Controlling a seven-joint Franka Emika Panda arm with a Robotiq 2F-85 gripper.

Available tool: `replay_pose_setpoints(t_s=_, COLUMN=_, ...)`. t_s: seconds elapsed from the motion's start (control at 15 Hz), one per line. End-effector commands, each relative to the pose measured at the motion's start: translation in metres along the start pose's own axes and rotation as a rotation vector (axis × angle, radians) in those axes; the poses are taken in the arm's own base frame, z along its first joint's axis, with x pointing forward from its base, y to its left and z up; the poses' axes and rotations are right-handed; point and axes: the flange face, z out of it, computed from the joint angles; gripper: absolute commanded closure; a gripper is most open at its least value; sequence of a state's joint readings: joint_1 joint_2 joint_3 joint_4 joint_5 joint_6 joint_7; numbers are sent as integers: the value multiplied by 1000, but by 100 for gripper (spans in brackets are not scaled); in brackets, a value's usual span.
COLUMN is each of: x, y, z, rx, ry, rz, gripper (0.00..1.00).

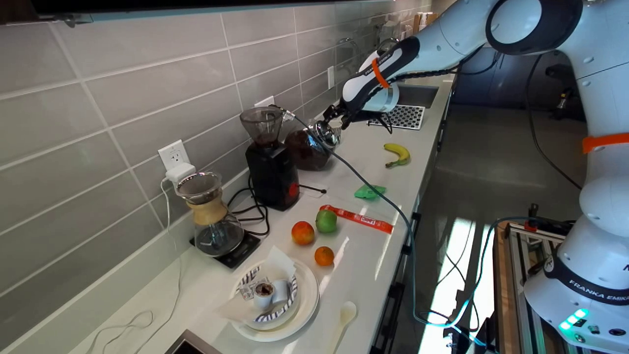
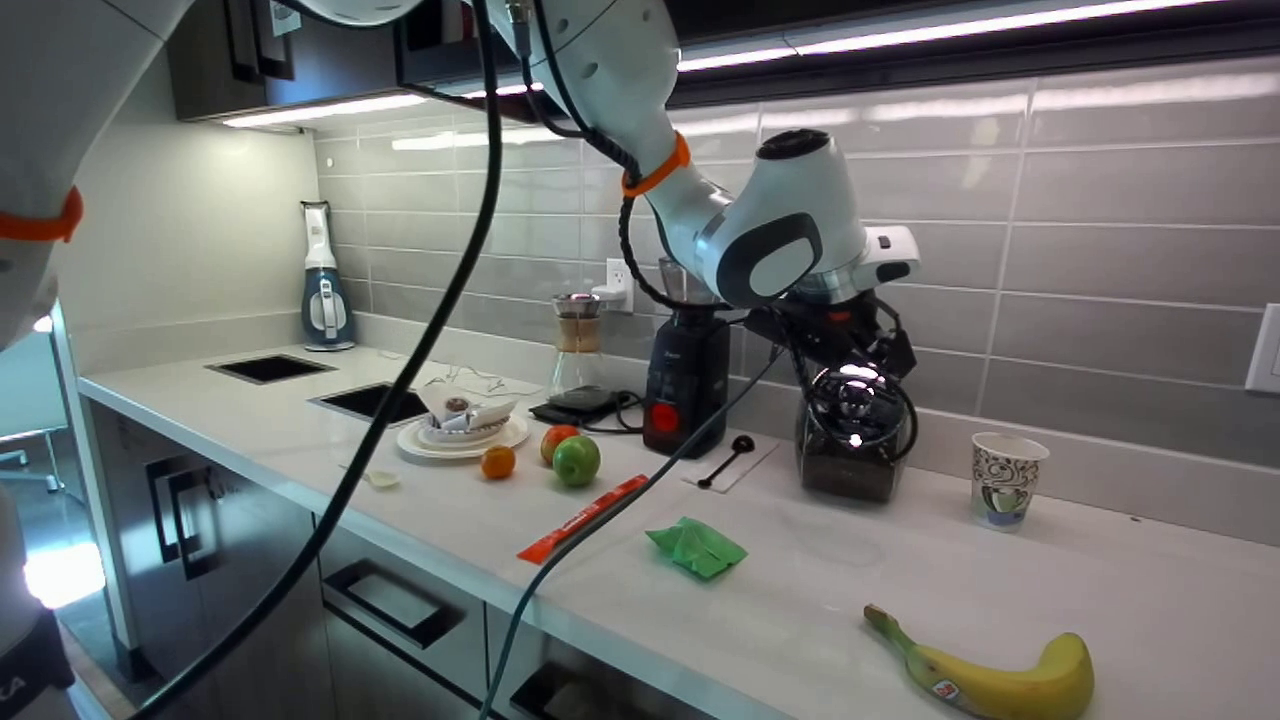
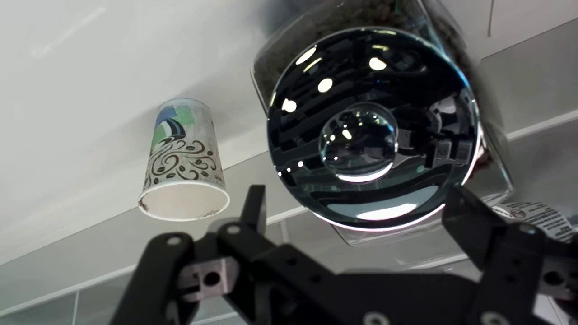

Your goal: Remove the silver lid from the glass container.

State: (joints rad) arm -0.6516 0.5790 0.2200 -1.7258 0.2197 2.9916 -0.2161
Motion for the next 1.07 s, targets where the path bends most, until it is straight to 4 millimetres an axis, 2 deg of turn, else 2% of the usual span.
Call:
replay_pose_setpoints(t_s=0.0, x=1, y=5, z=-2, rx=0, ry=3, rz=-8, gripper=0)
replay_pose_setpoints(t_s=0.13, x=2, y=11, z=-3, rx=-1, ry=5, rz=-15, gripper=0)
replay_pose_setpoints(t_s=0.27, x=2, y=9, z=-3, rx=2, ry=5, rz=-19, gripper=0)
replay_pose_setpoints(t_s=1.0, x=-9, y=3, z=18, rx=56, ry=-22, rz=-164, gripper=0)
